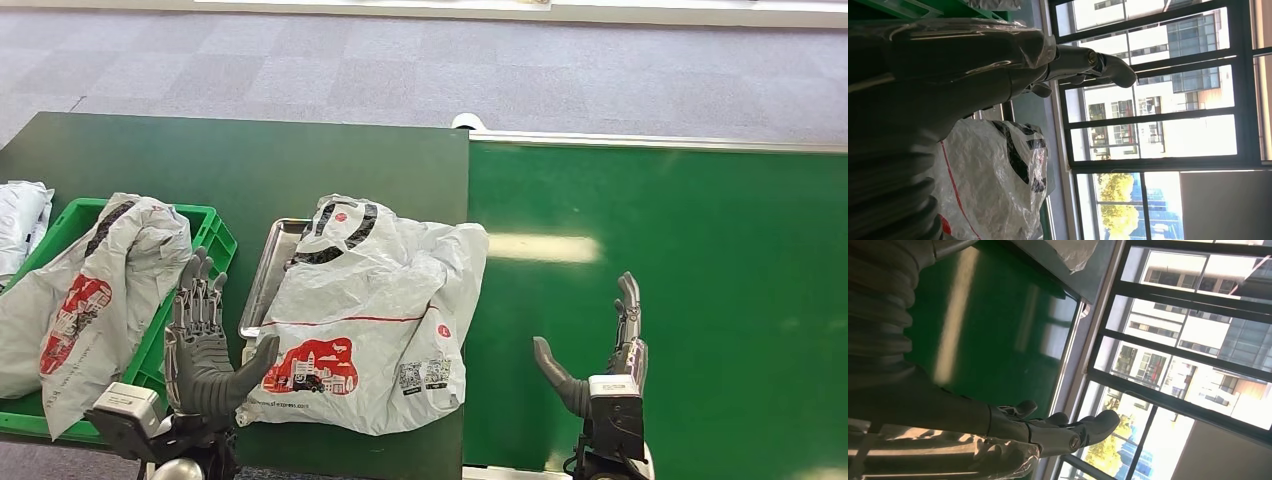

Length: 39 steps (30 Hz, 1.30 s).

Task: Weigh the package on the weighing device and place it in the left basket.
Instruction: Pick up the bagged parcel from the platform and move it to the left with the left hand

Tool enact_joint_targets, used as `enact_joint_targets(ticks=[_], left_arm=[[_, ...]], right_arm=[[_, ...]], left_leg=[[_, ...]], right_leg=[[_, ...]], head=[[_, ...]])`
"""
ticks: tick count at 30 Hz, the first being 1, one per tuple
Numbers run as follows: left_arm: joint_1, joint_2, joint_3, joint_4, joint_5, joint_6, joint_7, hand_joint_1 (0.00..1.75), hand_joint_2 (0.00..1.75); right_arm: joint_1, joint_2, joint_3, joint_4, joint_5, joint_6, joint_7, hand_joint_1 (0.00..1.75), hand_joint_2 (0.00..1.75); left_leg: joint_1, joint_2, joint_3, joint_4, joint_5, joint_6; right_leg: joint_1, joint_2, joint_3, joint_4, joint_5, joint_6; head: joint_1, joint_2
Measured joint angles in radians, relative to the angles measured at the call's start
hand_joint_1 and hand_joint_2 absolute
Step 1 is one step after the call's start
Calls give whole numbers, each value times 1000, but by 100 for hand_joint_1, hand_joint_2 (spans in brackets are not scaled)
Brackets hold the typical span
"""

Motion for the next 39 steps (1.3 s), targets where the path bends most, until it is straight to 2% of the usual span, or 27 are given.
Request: enact_joint_targets(ticks=[10, 17, 20, 25, 30, 33, 34, 37, 39], left_arm=[[-60, 0, -26, 52, 5, -41, 4, 0, 175], [-149, 1, -77, 140, -18, -47, 25, 0, 175], [-169, 6, -95, 164, -158, 15, 82, 0, 175], [-186, 34, -128, 191, -490, 76, 243, 0, 175], [-260, 54, -183, 301, -694, 36, 366, 0, 175], [-309, 53, -213, 369, -766, -7, 409, 0, 175], [-322, 52, -221, 386, -779, -17, 417, 34, 175], [-346, 49, -236, 418, -806, -38, 433, 154, 175], [-354, 48, -243, 431, -820, -53, 439, 161, 175]], right_arm=[[31, 0, -8, -12, -3, -14, -1, 0, 175], [45, -8, -22, -18, -40, -33, -26, 0, 175], [22, -15, -9, 4, -57, -45, -36, 0, 175], [-56, -14, 61, 70, -57, -25, -24, 0, 175], [-123, 5, 82, 113, -17, 28, 0, 0, 175], [-134, 8, 77, 120, -9, 36, 3, 0, 175], [-135, 9, 76, 121, -7, 37, 4, 0, 175], [-135, 11, 72, 122, -3, 39, 4, 0, 175], [-135, 11, 70, 122, 0, 41, 4, 0, 175]], left_leg=[[0, 0, 0, 0, 0, 0], [0, 0, 0, 0, 0, 0], [0, 1, 0, 0, 0, 0], [0, 1, 1, 0, 0, 0], [0, 0, 1, 0, 1, 0], [-1, 0, 1, 0, 1, 0], [-1, 0, 1, 0, 1, 0], [-2, 0, 1, 0, 1, 0], [-2, 0, 1, 0, 0, 0]], right_leg=[[0, 0, 0, 0, 0, 0], [0, 0, 1, 0, 0, 0], [0, 0, 1, 0, 0, 0], [0, 0, 1, 0, 1, 0], [0, 0, 1, 0, 1, 0], [-1, 0, 1, 0, 1, 0], [-1, 0, 1, 0, 1, 0], [-2, 0, 1, 0, 1, 0], [-2, 0, 1, 0, 1, 0]], head=[[0, 0], [0, 0], [0, 0], [0, 0], [0, 0], [0, 0], [0, 0], [0, 0], [0, 0]])
